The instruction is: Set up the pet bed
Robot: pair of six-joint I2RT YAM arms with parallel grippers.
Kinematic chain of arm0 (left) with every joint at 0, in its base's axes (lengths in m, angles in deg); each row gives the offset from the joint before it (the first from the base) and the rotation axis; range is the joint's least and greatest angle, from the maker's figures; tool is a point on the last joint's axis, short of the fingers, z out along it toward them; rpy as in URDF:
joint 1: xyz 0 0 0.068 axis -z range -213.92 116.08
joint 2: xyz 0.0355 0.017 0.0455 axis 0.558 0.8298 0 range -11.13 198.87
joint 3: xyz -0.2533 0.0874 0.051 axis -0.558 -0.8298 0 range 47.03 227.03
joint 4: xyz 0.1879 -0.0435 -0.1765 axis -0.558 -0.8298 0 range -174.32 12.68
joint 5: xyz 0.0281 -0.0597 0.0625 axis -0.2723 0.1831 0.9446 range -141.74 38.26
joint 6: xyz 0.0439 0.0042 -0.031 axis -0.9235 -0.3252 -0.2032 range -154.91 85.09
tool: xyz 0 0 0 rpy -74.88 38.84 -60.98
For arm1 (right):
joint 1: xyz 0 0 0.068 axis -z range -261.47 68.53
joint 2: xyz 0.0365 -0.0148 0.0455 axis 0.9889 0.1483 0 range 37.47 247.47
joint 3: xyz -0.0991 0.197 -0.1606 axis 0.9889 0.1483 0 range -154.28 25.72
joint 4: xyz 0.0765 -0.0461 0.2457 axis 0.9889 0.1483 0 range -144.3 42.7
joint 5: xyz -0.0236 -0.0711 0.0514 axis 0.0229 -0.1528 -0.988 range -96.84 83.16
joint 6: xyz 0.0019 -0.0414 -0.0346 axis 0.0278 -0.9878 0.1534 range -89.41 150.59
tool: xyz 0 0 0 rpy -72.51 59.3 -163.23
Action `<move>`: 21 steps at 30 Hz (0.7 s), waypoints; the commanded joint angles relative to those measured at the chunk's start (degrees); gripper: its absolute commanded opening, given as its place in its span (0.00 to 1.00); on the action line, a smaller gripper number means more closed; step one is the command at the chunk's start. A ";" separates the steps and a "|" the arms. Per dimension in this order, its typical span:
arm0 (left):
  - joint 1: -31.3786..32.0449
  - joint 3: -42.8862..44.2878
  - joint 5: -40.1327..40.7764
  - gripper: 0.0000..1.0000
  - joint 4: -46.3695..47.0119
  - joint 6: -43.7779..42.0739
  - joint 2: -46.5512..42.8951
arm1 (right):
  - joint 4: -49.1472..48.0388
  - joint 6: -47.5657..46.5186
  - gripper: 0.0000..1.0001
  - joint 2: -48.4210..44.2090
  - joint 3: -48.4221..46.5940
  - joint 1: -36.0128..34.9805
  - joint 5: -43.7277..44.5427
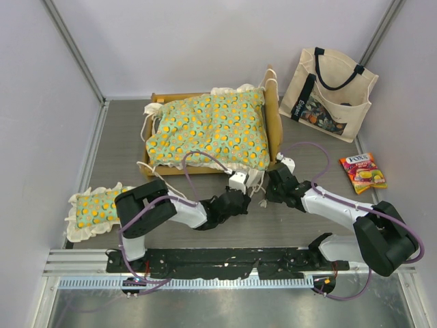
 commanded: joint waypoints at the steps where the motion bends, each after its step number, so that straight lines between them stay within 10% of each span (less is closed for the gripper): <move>1: -0.01 2.59 4.16 0.00 3.12 -1.84 0.97 | 0.32 -0.10 0.01 -1.78 -1.60 -0.41 1.39; 9: -0.80 -3.57 11.21 0.00 -6.97 -2.44 -10.79 | 4.10 -2.11 0.01 -5.99 -4.06 6.70 6.05; 21: -2.03 0.21 -3.03 0.00 -19.91 -7.55 -16.26 | 4.90 -7.66 0.03 -8.81 -8.73 20.77 -5.08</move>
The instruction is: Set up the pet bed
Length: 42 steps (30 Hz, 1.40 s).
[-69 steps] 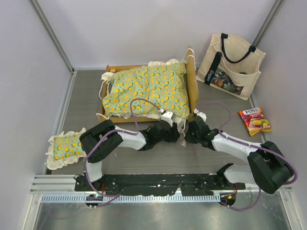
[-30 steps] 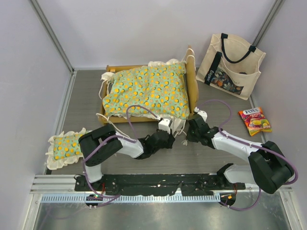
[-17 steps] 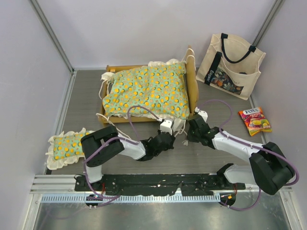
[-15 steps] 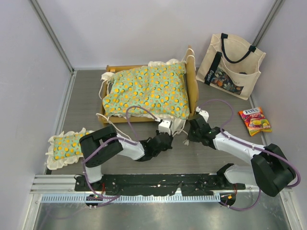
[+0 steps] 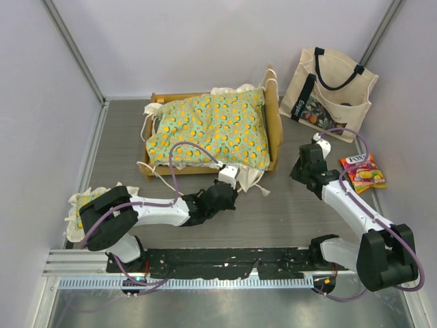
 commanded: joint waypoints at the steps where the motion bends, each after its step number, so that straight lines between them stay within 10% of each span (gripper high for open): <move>1: 0.00 2.05 -4.89 0.00 -2.71 -1.04 0.74 | -1.95 -2.65 0.06 -3.61 -0.90 0.45 -11.35; 8: 0.00 5.74 -6.13 0.00 -4.02 0.02 6.71 | -7.04 -4.85 0.39 -6.52 7.54 -2.71 -25.18; 21: -1.23 6.97 -8.50 0.00 -3.85 1.78 9.80 | -18.21 -9.41 0.55 5.07 7.55 -14.23 -5.33; 42: -2.90 5.91 -13.07 0.00 -0.50 1.69 9.36 | -4.69 -0.37 0.46 10.62 4.83 -25.30 3.12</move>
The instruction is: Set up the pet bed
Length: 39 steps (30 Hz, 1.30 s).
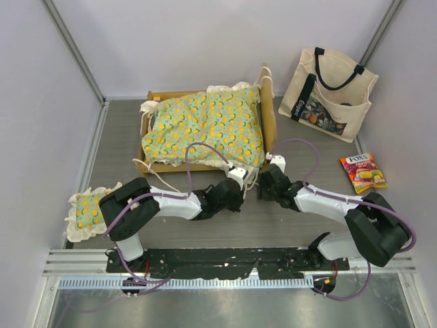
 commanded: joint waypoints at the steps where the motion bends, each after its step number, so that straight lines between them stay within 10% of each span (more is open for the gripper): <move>1: -0.43 0.30 -1.38 0.00 3.25 0.14 -0.58 | 7.91 3.43 0.46 -0.70 -1.28 -2.75 1.41; 5: -0.61 0.21 -1.81 0.00 3.78 0.23 -0.76 | 7.99 6.25 0.46 0.34 0.66 -3.54 3.26; 13: -0.61 -0.05 -3.05 0.00 3.96 0.05 -0.93 | 12.04 7.74 0.01 8.61 -4.52 -3.72 7.04; 23: -1.22 -1.28 -1.03 0.00 -2.63 -1.26 -6.46 | 15.46 4.59 0.01 -10.01 -7.86 8.65 11.62; 39: -1.31 3.11 8.19 0.00 -21.96 -5.66 -5.68 | 15.03 -3.77 0.01 -7.30 -23.16 28.53 6.34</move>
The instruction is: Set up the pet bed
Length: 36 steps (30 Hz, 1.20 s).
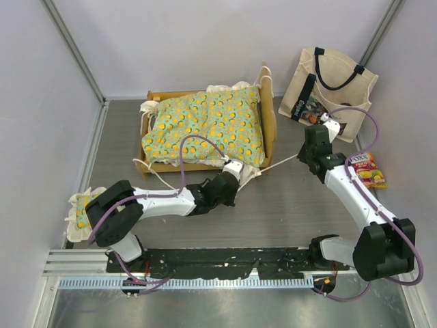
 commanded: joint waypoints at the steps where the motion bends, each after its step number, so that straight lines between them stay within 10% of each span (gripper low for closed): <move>1: -0.09 1.12 5.19 0.00 -11.41 -2.10 0.66 | -1.73 -2.15 0.01 0.57 -4.49 2.37 1.62; 10: -1.93 13.86 5.63 0.00 -13.87 -1.05 8.81 | -2.44 -1.45 0.01 1.45 -9.24 5.27 2.50; 29: -4.31 13.07 11.26 0.00 -18.63 2.12 14.02 | -1.74 -1.01 0.01 -1.44 -10.57 8.17 -5.13; 31: -4.31 12.55 9.33 0.00 -16.00 1.42 12.18 | -2.17 -0.92 0.07 -3.98 -6.55 8.09 -10.22; 36: -4.04 7.46 5.63 0.30 -11.33 1.50 4.45 | 0.80 0.57 0.67 -13.21 1.65 5.29 -18.51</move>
